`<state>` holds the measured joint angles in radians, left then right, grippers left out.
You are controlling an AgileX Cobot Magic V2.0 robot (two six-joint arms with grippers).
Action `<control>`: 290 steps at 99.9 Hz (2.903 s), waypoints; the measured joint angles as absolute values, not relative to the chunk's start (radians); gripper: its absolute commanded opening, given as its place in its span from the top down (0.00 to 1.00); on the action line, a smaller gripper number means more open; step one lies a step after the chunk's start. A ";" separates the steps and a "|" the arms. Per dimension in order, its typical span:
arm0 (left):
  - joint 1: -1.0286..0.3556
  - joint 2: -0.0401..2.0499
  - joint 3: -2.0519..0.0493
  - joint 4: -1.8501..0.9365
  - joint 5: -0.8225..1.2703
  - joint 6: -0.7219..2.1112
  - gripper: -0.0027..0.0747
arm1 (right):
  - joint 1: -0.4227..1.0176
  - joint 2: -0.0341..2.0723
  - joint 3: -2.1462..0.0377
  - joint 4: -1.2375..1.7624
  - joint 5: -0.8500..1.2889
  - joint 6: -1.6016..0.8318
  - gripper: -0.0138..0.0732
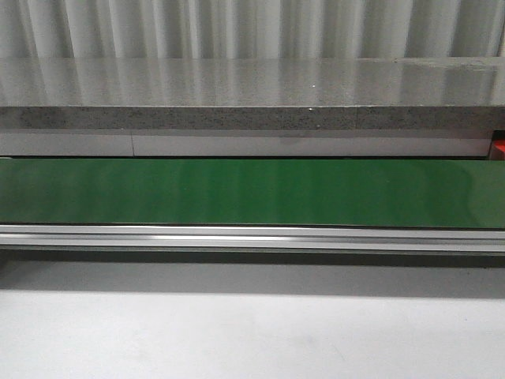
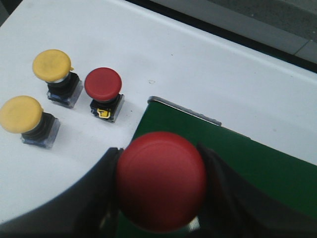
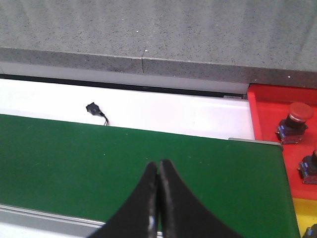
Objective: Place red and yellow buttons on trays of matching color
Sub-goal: 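Grasp a red button from the cluster with the left gripper, then place the red button on the belt and open the left gripper, then grasp a yellow button from the cluster with the left gripper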
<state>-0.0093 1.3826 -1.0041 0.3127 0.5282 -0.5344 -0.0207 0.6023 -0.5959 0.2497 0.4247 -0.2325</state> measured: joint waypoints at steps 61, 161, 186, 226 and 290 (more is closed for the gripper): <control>-0.035 1.487 -0.965 0.315 0.522 -0.521 0.99 | -0.021 0.602 -0.596 0.250 0.425 -0.233 0.92; 0.133 1.386 -0.969 0.362 0.557 -0.511 0.21 | -0.021 0.602 -0.596 0.250 0.425 -0.233 0.92; 0.257 1.522 -0.969 0.364 0.531 -0.511 0.21 | -0.021 0.602 -0.596 0.250 0.425 -0.233 0.92; 0.314 1.737 -1.078 0.377 0.436 -0.504 0.21 | -0.021 0.602 -0.596 0.250 0.425 -0.233 0.92; 0.316 1.883 -1.229 0.412 0.553 -0.494 0.99 | -0.021 0.602 -0.596 0.250 0.425 -0.233 0.92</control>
